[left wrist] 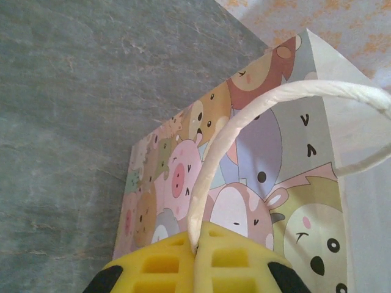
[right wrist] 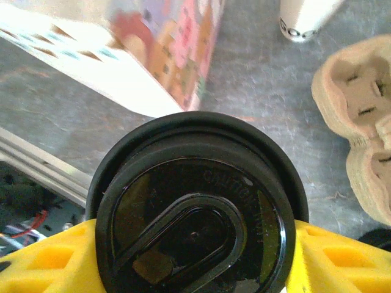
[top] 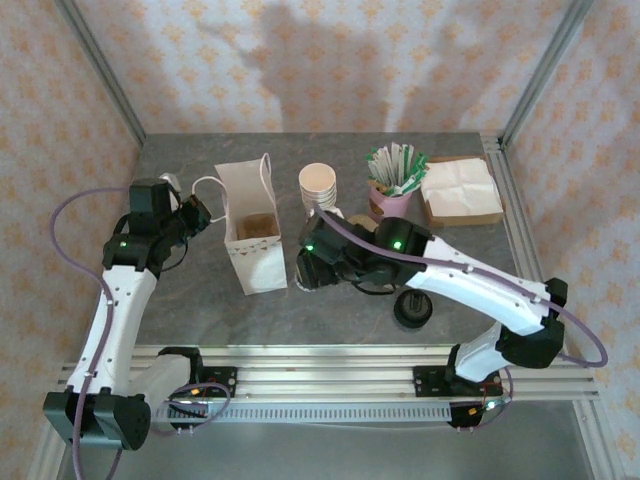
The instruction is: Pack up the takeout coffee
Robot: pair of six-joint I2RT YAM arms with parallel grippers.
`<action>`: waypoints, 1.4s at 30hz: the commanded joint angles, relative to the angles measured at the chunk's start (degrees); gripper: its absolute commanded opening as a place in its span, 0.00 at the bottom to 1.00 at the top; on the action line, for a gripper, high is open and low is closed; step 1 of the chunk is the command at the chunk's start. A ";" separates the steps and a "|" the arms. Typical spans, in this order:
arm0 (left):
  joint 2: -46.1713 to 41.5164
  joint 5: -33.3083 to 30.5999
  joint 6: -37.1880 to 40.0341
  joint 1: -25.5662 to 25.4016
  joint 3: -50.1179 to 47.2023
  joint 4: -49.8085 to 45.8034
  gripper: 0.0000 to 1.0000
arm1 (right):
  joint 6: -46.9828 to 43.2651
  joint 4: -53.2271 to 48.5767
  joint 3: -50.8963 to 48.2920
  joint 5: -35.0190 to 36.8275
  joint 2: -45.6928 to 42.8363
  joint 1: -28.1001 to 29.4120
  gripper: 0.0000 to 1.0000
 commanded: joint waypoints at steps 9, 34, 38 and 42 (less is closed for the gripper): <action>-3.93 1.87 -7.75 -1.69 -3.42 3.29 0.00 | -8.65 -0.95 19.10 -0.80 2.71 0.22 0.62; -16.03 -1.26 -26.64 -10.50 -12.08 9.66 0.00 | -15.30 -15.21 54.70 8.85 30.82 -2.09 0.62; -15.86 -2.27 -27.29 -14.20 -12.18 10.21 0.00 | -15.29 -15.60 54.64 7.27 32.98 -2.87 0.62; -15.96 -2.83 -28.18 -16.41 -12.56 10.92 0.00 | -15.19 -16.33 54.59 6.82 34.54 -3.93 0.62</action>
